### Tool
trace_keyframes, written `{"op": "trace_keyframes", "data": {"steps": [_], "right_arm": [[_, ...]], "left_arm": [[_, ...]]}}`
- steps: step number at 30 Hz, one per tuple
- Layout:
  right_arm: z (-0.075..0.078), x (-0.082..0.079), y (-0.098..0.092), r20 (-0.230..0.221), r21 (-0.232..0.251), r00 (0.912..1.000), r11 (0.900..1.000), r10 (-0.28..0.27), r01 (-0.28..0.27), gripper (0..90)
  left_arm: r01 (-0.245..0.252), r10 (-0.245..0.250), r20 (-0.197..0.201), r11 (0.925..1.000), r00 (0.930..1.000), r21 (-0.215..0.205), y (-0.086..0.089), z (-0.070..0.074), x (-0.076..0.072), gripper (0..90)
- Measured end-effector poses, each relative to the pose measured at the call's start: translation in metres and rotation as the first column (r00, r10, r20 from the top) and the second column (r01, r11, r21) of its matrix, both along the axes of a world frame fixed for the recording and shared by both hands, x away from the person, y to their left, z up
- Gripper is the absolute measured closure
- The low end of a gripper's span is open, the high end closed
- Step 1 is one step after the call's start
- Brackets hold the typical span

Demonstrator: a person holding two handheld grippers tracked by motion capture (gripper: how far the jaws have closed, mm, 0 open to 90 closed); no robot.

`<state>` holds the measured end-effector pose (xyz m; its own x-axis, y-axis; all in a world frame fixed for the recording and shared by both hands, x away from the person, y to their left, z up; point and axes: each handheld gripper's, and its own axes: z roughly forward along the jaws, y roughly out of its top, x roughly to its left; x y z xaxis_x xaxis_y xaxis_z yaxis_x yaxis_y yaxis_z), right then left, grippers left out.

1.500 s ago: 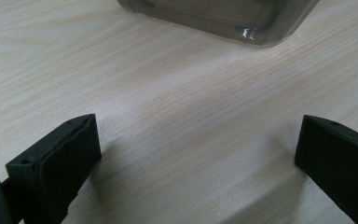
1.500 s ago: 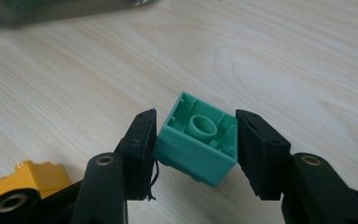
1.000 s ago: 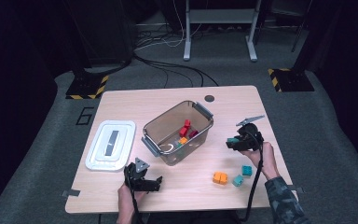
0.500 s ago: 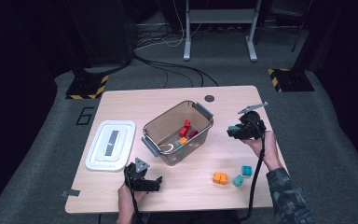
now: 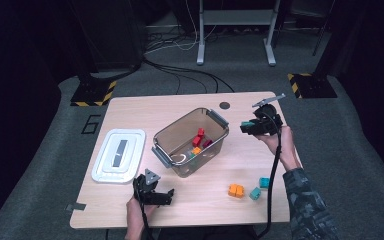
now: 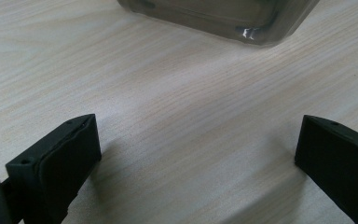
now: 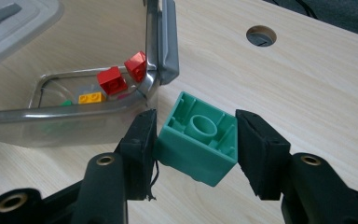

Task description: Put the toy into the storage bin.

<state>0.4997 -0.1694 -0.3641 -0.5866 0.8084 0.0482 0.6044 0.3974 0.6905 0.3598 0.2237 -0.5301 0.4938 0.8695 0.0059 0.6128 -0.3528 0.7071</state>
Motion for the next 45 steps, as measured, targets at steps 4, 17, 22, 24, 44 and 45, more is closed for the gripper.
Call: {"op": "trace_keyframes", "data": {"steps": [4, 17, 22, 24, 44, 45], "right_arm": [[0.006, 0.005, 0.006, 0.003, 0.01, 1.0, 1.0, -0.001, 0.001, 50.1], [0.022, 0.015, 0.033, 0.021, -0.004, 0.999, 0.999, 0.041, -0.041, 50.1], [0.023, 0.019, 0.046, 0.017, -0.005, 0.998, 0.998, 0.06, -0.06, 50.1], [0.023, 0.021, 0.051, 0.019, -0.014, 0.9969, 0.997, 0.076, -0.076, 50.1], [0.014, 0.032, 0.094, -0.024, -0.042, 0.9916, 0.991, 0.127, -0.128, 50.0], [0.014, 0.032, 0.095, -0.026, -0.041, 0.9909, 0.99, 0.132, -0.133, 50.0]], "left_arm": [[0.0, 0.0, 0.0, 1.0, 1.0, 0.0, 0.0, 0.0, 0.0, 0.0], [0.0, 0.0, 0.0, 1.0, 1.0, -0.001, 0.0, 0.0, 0.0, 0.0], [-0.001, 0.001, 0.0, 1.0, 1.0, -0.001, 0.0, 0.0, 0.0, 0.0], [-0.001, 0.001, 0.0, 1.0, 1.0, -0.001, 0.0, 0.0, 0.0, 0.0], [0.003, -0.003, -0.001, 1.0, 1.0, 0.003, 0.0, 0.0, 0.0, 0.0], [0.002, -0.002, -0.001, 1.0, 1.0, 0.002, 0.0, 0.0, 0.0, 0.0]]}}
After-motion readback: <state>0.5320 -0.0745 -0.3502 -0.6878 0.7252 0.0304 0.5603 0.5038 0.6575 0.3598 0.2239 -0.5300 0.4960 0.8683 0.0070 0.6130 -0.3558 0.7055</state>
